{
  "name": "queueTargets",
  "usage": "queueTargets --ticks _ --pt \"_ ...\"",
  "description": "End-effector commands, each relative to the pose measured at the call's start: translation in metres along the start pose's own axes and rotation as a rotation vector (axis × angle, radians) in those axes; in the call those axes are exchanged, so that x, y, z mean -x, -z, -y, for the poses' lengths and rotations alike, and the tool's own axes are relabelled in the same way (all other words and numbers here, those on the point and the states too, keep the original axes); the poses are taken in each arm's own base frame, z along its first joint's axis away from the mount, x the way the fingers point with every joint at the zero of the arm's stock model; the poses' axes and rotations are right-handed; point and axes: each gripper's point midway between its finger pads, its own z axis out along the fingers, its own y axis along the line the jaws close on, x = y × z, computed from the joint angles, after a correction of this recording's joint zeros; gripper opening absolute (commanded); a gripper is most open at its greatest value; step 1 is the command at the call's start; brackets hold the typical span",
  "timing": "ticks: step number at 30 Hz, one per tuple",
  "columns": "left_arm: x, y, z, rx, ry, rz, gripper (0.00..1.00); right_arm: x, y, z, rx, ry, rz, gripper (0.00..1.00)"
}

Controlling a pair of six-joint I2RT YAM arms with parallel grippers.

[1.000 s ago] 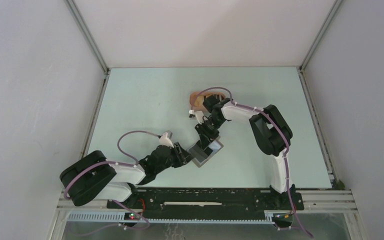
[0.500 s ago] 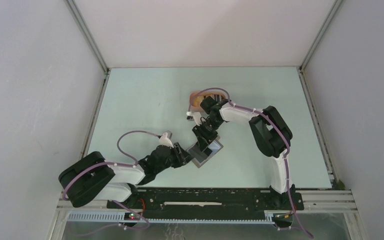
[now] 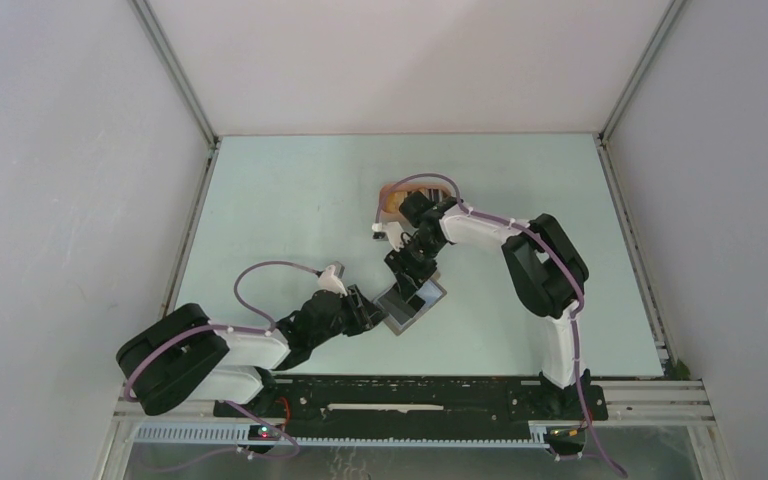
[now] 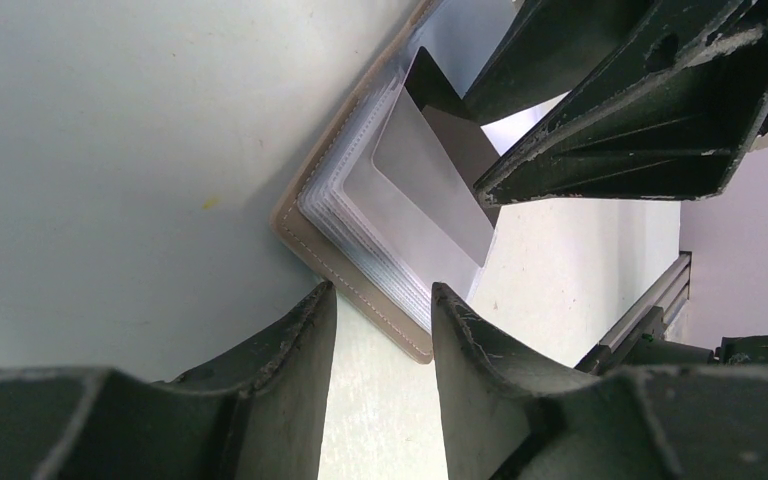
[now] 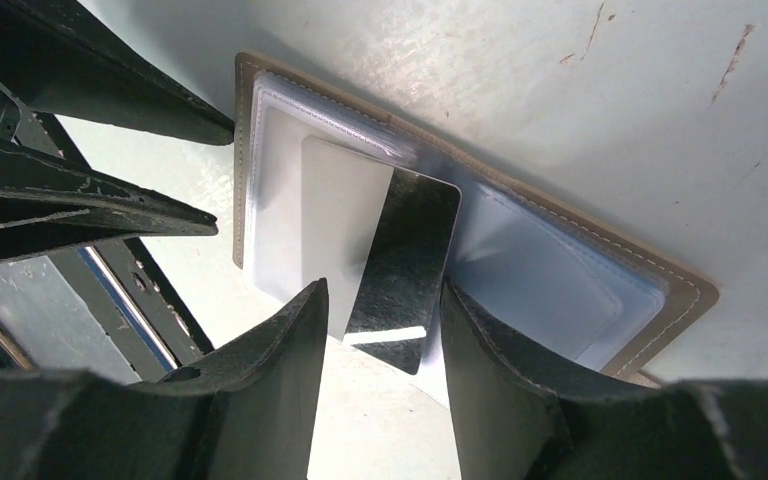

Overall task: Put the credit cards into the card holder
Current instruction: Insert the credit card into the card holder.

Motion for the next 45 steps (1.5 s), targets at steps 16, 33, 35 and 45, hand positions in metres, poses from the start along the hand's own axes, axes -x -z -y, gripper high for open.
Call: queueTargets --ticks 16,33,35,45 --pt "0.002 -0.001 -0.006 0.037 -0.040 0.004 0.45 0.002 0.003 -0.043 0.115 0.069 -0.007 0.54" --pt "0.007 0.007 -0.002 0.013 -0.039 0.028 0.48 0.008 0.021 -0.045 0.162 0.055 0.040 0.54" --pt "0.008 0.010 -0.001 0.012 -0.046 0.031 0.49 0.009 0.026 -0.044 0.151 0.070 0.052 0.54" --pt "0.020 0.029 -0.001 0.007 -0.068 0.087 0.59 0.013 0.039 -0.036 0.105 0.100 0.080 0.51"
